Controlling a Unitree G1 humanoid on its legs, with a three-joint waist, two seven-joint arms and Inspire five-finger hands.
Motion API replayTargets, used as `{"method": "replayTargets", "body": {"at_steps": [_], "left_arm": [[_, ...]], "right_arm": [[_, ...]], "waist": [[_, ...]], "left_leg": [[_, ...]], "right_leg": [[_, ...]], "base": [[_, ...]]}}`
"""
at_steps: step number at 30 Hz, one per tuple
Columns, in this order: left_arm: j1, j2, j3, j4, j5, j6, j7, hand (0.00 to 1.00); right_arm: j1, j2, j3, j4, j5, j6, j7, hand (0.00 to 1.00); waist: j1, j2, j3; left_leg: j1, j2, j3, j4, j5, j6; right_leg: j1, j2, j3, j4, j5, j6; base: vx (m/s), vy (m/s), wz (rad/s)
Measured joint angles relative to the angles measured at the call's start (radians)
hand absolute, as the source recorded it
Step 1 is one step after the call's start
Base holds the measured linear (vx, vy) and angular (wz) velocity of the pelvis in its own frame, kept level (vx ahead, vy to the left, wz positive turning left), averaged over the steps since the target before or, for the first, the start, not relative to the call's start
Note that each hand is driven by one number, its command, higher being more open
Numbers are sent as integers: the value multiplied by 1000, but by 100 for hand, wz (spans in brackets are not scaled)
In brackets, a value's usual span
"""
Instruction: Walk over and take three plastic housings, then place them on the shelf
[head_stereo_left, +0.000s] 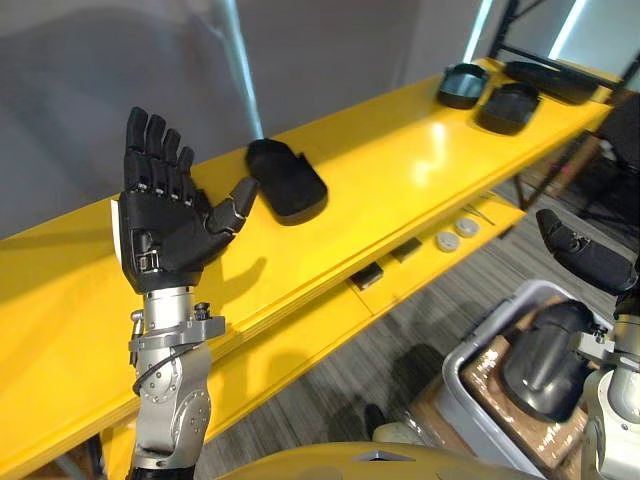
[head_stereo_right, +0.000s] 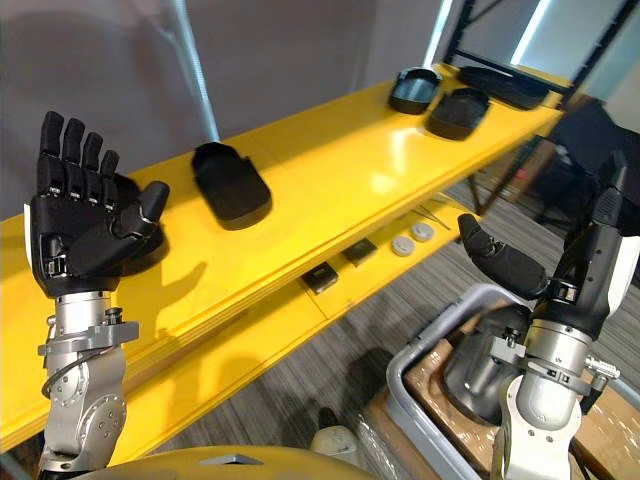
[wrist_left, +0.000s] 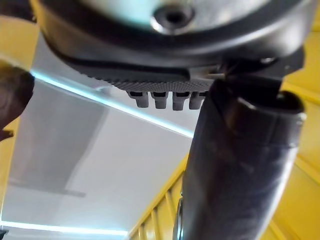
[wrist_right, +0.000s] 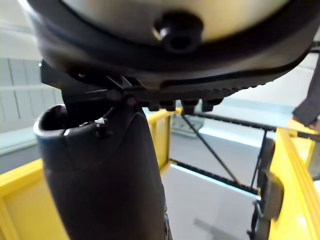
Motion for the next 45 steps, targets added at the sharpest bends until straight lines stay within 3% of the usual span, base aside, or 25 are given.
{"method": "replayTargets", "body": {"at_steps": [5, 8, 10, 12, 14, 16, 18, 20, 21, 24, 25, 26, 27, 28, 29, 31, 33, 35, 36, 38, 39, 40, 42, 44, 45], "left_arm": [[0, -32, -43, 38, 3, 1, 9, 100], [-2, -33, -54, 79, 7, 3, -3, 100], [-2, -33, -53, 89, 8, 5, 6, 100], [3, -33, -37, 87, 25, 9, 14, 100], [22, -33, -18, 85, 42, 10, 3, 100], [44, -30, -8, 58, 43, 10, -22, 100], [27, -2, 12, 35, 45, 2, -72, 100], [19, 20, 25, 33, 76, 2, -83, 100], [24, 39, 33, 18, 128, 4, -77, 100], [36, 43, 58, -31, 132, 3, -95, 100], [48, 44, 77, -59, 119, 3, -104, 100], [58, 41, 102, -68, 117, 4, -107, 100], [61, 42, 110, -62, 115, 4, -109, 100], [70, 37, 118, -53, 111, 8, -110, 100], [81, 34, 120, -51, 119, 17, -116, 100], [76, 35, 109, -43, 134, 18, -151, 100], [13, 45, 36, 8, 114, 20, -231, 100], [-18, 48, -39, 46, 71, 27, -292, 100], [-19, 49, -74, 52, 46, 37, -317, 100], [-31, 58, -103, 65, 20, 69, -335, 100], [-38, 46, -118, 71, 1, 104, -341, 100], [-35, 37, -130, 73, 1, 115, -342, 100], [-13, -14, -195, 90, -3, 139, -357, 100], [39, -37, -227, 86, -2, 140, -378, 100], [62, -39, -240, 85, 8, 141, -385, 100]], "right_arm": [[10, 113, 30, -1, 78, -56, -1, 100], [4, 113, 49, 0, 78, -57, 16, 100], [-44, 81, 85, 14, 80, -57, 32, 100], [-133, -5, 161, 43, 78, -57, 85, 100], [-180, -63, 226, 72, 69, -54, 126, 100], [-184, -97, 265, 74, 72, -51, 148, 100], [-191, -100, 275, 94, 119, -29, 146, 100], [-183, -81, 270, 125, 142, -12, 122, 100], [-151, -23, 256, 129, 182, -11, 100, 100], [-85, 85, 249, 128, 232, -32, 99, 100], [-49, 152, 266, 119, 250, -48, 106, 100], [-20, 187, 296, 107, 271, -60, 124, 100], [-14, 193, 311, 105, 275, -65, 132, 100], [-34, 182, 346, 105, 274, -69, 145, 100], [-87, 154, 389, 112, 269, -81, 145, 100], [-190, 116, 464, 173, 208, -124, 128, 100], [-307, 82, 560, 274, 82, -142, 61, 100], [-327, 89, 605, 302, 1, -136, 22, 100], [-322, 97, 609, 300, -13, -136, 19, 100], [-305, 101, 594, 295, -11, -111, 14, 100], [-280, 98, 553, 292, -10, -75, 14, 100], [-264, 98, 525, 292, -9, -58, 15, 100], [-159, 85, 399, 291, 1, -15, 20, 100], [-59, 75, 314, 275, 43, 3, 30, 100], [1, 74, 274, 243, 96, 7, 31, 100]], "waist": [[-21, 7, 25], [-17, 23, 57], [9, 38, 76], [41, 72, 105], [64, 84, 109], [68, 100, 101], [71, 88, 131], [71, 81, 166], [70, 81, 201], [69, 76, 217], [76, 54, 236], [88, 75, 262], [89, 70, 262], [94, 63, 258], [100, 70, 260], [106, 74, 257], [154, 70, 255], [186, 58, 251], [185, 53, 249], [178, 31, 235], [165, 39, 228], [155, 46, 224], [106, 71, 209], [87, 77, 205], [83, 77, 204]], "left_leg": [[-3, 19, 46, 22, -15, -7], [-52, 51, 28, 172, -93, -5], [-93, 78, -102, 305, -158, 22], [-134, 95, -290, 474, -234, 46], [-154, 88, -378, 551, -259, 48], [-157, 82, -394, 549, -279, 44], [-160, 67, -396, 509, -291, 35], [-142, 49, -418, 504, -294, 31], [-102, 34, -433, 503, -315, 34], [-67, 10, -434, 505, -368, 37], [-53, -5, -386, 522, -376, 49], [-52, 24, -319, 522, -374, 61], [-56, 22, -293, 520, -366, 73], [-58, 24, -236, 508, -348, 86], [-70, 33, -194, 500, -327, 94], [-107, 55, -168, 508, -301, 96], [-187, 110, -155, 552, -272, 76], [-246, 147, -161, 604, -256, 52], [-287, 175, -173, 638, -244, 34], [-334, 210, -177, 658, -211, -6], [-351, 232, -191, 633, -167, -30], [-354, 246, -202, 605, -140, -40], [-344, 267, -284, 465, -37, -34], [-292, 259, -345, 396, 4, -34], [-267, 233, -375, 390, -6, -39]], "right_leg": [[-19, 20, 32, -6, 10, -13], [-18, 33, 58, -10, 16, -22], [-17, 50, 103, -11, 21, -30], [-5, 80, 176, -10, 17, -39], [-7, 93, 220, -6, 11, -47], [-26, 93, 222, 4, 8, -49], [-102, 96, 216, 117, -18, -31], [-147, 104, 203, 230, -27, -33], [-140, 106, 212, 274, -27, -33], [-146, 108, 235, 293, -22, -24], [-154, 100, 214, 284, 19, 13], [-150, 92, 128, 248, 65, -1], [-170, 79, 64, 328, 20, -40], [-208, 35, -74, 534, -114, -127], [-211, -22, -170, 701, -190, -162], [-187, -101, -227, 823, -245, -177], [-87, -203, -212, 857, -275, -162], [-1, -246, -152, 796, -260, -137], [70, -250, -122, 653, -259, -19], [149, -241, -143, 385, -256, 126], [152, -206, -169, 320, -303, 134], [151, -184, -174, 296, -313, 129], [123, -106, -170, 266, -320, 83], [86, -79, -123, 289, -320, 48], [56, -78, -77, 303, -319, 34]], "base": [[20, -39, -25], [38, -59, -27], [22, -47, -72], [-13, 42, -100], [-20, 119, -79], [-12, 132, -25], [-40, 117, 5], [-95, 97, -21], [-128, 117, -46], [-166, 128, -73], [-399, 99, -152], [-383, 44, -147], [-387, 23, -139], [-305, 46, -117], [-291, 40, -109], [-246, -40, -69], [-274, -191, -50], [-232, -311, -23], [-232, -365, -18], [-305, -480, -32], [-338, -563, -43], [-289, -559, -36], [-188, -380, -28], [-106, -200, -77], [-82, -125, -106]]}}
